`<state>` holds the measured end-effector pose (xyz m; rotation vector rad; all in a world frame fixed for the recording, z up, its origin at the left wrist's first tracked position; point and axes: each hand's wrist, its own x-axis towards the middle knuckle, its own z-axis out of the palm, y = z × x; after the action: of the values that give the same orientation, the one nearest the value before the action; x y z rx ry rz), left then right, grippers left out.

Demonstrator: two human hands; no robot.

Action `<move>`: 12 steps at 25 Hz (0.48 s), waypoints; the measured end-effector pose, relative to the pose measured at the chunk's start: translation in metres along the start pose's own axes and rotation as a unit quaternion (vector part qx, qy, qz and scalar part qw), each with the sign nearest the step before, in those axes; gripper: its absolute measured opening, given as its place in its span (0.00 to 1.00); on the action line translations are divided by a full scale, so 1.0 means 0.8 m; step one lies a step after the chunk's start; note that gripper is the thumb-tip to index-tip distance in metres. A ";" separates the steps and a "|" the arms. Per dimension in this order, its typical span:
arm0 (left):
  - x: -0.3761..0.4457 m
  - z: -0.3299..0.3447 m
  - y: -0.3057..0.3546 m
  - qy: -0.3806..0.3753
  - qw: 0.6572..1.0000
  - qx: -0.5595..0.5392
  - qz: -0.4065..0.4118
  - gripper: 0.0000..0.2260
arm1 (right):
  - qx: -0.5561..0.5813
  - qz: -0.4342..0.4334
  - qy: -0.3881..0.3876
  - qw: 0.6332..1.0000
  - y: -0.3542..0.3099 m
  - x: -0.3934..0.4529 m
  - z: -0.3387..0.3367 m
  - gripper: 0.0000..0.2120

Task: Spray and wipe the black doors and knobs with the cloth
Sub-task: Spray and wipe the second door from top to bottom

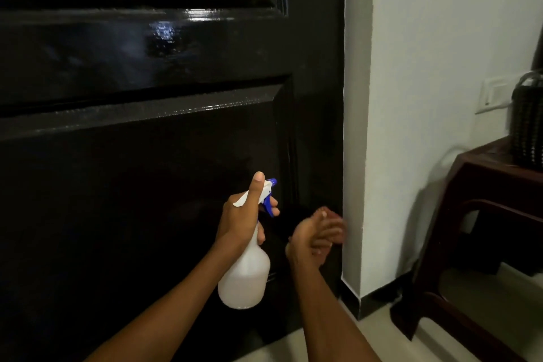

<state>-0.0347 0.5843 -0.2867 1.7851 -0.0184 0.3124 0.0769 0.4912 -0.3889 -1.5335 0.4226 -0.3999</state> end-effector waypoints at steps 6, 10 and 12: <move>-0.001 0.015 -0.046 0.009 1.000 0.013 -0.015 0.32 | -0.122 -0.264 0.023 0.957 -0.042 0.035 0.013 0.30; -0.005 0.021 -0.077 -0.004 0.999 0.004 -0.045 0.32 | -0.100 -0.177 0.026 0.979 0.066 0.041 -0.003 0.29; -0.008 0.021 -0.094 -0.009 0.998 0.000 -0.060 0.33 | -0.084 -0.080 0.013 0.993 0.135 0.040 -0.013 0.31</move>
<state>-0.0241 0.5853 -0.3630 1.7802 0.0748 0.2106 0.0979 0.4665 -0.4974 -1.7348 0.3612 -0.5198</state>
